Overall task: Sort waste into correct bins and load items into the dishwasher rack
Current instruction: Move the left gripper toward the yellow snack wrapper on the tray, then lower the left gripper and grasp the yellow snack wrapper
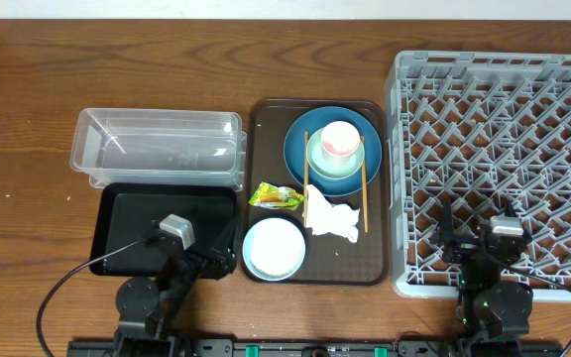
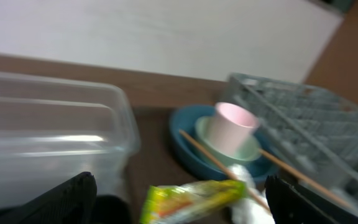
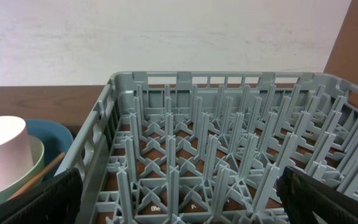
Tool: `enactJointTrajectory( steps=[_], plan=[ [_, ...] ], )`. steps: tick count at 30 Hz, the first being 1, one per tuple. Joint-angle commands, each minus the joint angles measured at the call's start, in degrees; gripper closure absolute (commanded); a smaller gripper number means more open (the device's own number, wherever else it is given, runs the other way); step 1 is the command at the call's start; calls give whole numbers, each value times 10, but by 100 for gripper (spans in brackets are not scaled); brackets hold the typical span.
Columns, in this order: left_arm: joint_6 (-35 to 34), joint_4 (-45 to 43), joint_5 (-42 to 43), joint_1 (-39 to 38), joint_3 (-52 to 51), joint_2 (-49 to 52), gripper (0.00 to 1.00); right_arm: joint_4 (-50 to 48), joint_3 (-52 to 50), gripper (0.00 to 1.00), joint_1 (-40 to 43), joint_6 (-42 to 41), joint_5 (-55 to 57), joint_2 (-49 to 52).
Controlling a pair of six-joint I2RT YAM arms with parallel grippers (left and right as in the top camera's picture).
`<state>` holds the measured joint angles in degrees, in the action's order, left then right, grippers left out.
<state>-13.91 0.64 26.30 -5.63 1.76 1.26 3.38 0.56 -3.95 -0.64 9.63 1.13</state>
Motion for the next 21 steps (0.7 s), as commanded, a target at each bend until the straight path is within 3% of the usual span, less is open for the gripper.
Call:
enactJointTrajectory(
  steps=[1, 6, 9, 13, 17, 21],
  plan=[
    [-60, 8, 62, 2, 38, 2, 11, 0, -2, 1, -6, -5, 0, 3],
    [-59, 75, 45, 2, 143, 36, 11, 0, -2, 1, -6, -5, 0, 3],
    [-59, 136, 46, 2, 225, 107, 11, 0, -2, 1, -6, -5, 0, 3],
    [-50, 249, 48, 2, 344, 234, 10, 0, -2, 1, -6, -5, 0, 3],
    [-4, 418, 48, -8, 482, 398, 10, 0, -2, 1, -6, -5, 0, 3],
    [-10, 526, 54, -27, 569, 533, 11, 0, -2, 1, -6, -5, 0, 3]
  ],
)
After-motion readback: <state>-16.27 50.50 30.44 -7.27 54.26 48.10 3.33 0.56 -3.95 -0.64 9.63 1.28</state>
